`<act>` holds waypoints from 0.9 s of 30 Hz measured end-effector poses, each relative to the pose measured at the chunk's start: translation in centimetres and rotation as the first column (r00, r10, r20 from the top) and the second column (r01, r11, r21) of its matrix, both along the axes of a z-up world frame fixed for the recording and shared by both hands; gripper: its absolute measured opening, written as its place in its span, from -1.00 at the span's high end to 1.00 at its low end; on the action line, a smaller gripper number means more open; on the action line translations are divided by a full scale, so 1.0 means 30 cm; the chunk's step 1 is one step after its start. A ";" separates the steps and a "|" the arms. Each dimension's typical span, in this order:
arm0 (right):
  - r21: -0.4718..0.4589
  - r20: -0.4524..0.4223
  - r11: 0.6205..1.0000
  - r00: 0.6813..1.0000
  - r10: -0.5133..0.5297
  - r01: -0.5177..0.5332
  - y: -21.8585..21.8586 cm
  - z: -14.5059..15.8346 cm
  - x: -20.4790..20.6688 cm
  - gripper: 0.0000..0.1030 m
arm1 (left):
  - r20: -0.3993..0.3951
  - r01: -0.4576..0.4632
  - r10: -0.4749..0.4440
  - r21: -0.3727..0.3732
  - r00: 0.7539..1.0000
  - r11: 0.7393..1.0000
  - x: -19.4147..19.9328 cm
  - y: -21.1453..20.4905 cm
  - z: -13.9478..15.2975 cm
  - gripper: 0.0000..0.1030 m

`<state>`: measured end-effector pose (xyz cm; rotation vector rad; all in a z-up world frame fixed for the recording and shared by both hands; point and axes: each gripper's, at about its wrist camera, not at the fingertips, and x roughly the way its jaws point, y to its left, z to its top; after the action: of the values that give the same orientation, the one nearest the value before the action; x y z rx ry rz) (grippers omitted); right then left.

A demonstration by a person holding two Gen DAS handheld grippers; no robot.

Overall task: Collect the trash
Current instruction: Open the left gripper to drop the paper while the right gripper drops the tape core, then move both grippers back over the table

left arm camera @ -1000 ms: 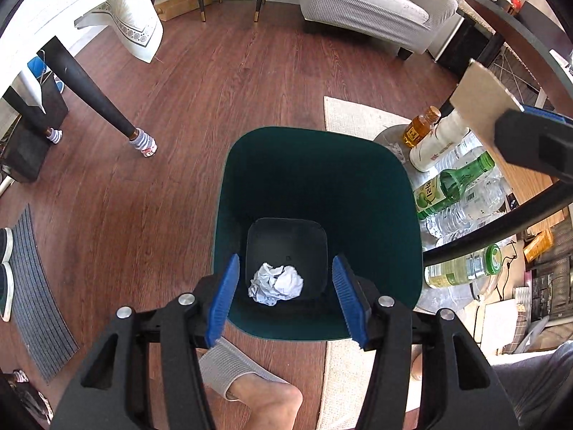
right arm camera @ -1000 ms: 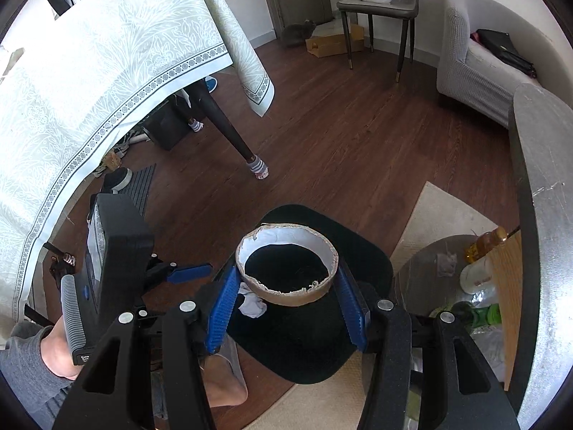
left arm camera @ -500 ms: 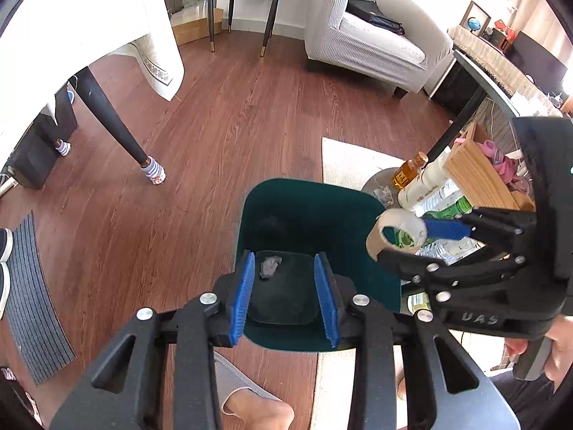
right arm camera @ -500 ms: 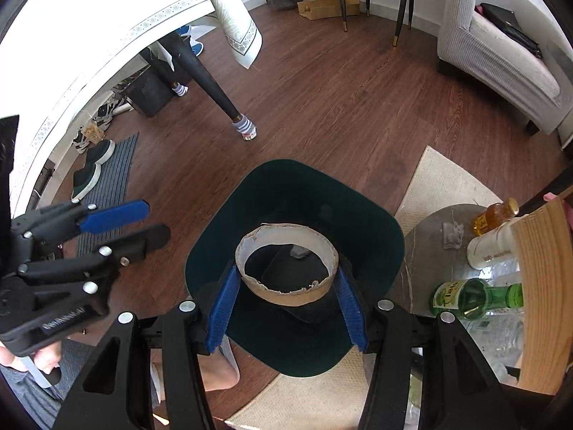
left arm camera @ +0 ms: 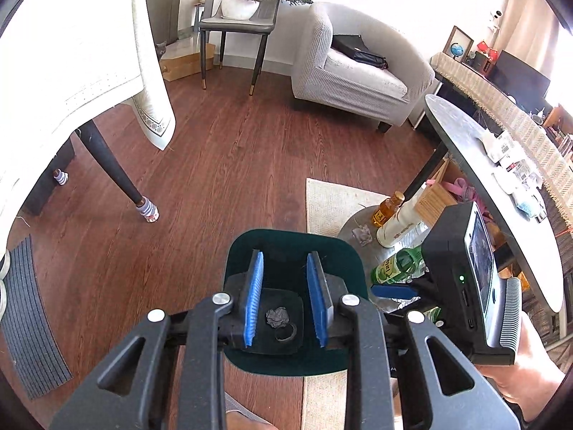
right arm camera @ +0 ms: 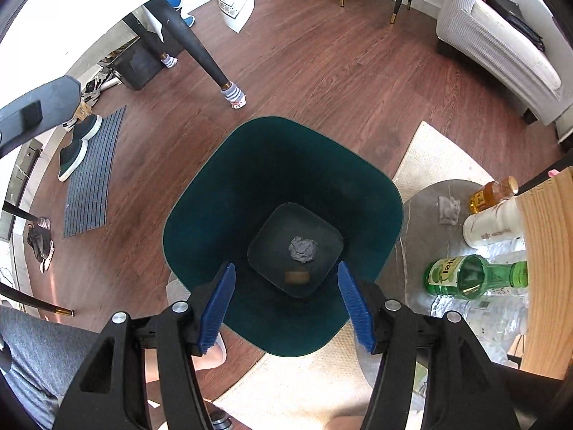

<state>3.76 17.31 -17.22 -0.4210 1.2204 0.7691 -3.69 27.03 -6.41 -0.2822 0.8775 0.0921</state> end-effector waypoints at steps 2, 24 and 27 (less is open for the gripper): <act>0.013 0.001 1.000 1.000 0.011 -0.011 -0.004 0.011 -0.004 -0.17 | 0.010 -0.004 0.004 0.001 1.000 1.000 0.004 0.000 0.014 0.47; 0.306 0.263 0.949 0.965 -0.004 -0.079 -0.209 0.451 -0.076 0.31 | 0.183 -0.022 0.018 0.020 0.983 1.000 0.036 -0.068 0.266 0.48; 0.330 0.286 0.943 0.957 -0.049 -0.051 -0.277 0.490 -0.057 0.31 | 0.187 -0.004 -0.001 0.027 0.982 1.000 0.053 -0.103 0.281 0.48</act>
<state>2.04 9.00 -2.51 -0.2428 0.7943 0.8639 -2.11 23.94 2.01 -0.2609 0.6888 0.0775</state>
